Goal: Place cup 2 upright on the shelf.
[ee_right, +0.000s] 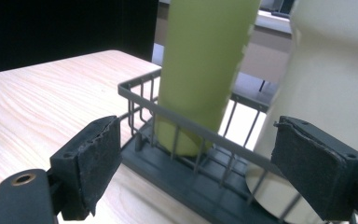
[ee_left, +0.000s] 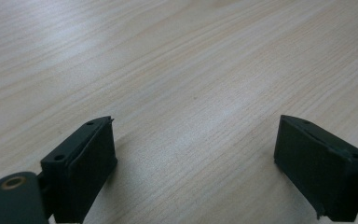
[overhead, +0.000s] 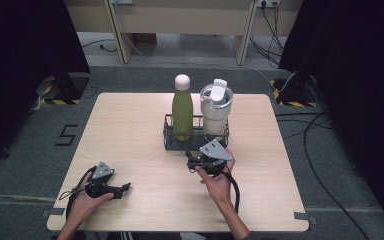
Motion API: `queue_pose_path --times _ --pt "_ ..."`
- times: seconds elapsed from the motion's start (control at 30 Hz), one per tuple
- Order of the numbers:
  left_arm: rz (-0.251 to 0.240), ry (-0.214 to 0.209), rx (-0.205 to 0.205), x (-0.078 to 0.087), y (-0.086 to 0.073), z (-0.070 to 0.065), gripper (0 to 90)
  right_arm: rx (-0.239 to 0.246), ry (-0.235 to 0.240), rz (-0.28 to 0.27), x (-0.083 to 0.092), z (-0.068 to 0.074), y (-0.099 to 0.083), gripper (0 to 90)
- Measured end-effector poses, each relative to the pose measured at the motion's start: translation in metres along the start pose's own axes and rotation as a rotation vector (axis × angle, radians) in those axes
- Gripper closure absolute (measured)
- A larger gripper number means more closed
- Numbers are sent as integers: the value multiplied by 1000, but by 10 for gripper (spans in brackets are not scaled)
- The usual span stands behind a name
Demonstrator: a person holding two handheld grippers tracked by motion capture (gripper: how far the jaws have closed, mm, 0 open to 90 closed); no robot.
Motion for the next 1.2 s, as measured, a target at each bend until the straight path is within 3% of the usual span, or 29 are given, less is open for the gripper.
queue_pose_path --times 0.73,1.2 --pt "-2 0 1 0 0 0 117 -22 -5 -21 32 -10 -13 152" --pt "-1 0 1 0 0 0 117 -43 1 -21 43 -13 -20 151"
Point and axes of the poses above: each handheld gripper's, and its own axes: x roughly backward along the jaws, y roughly out of its top, z roughly to its left, the point moved 10 cm from there along -x, roughly forward along the jaws, and after that the axes turned 14 degrees about y, right-handed, at the moved point
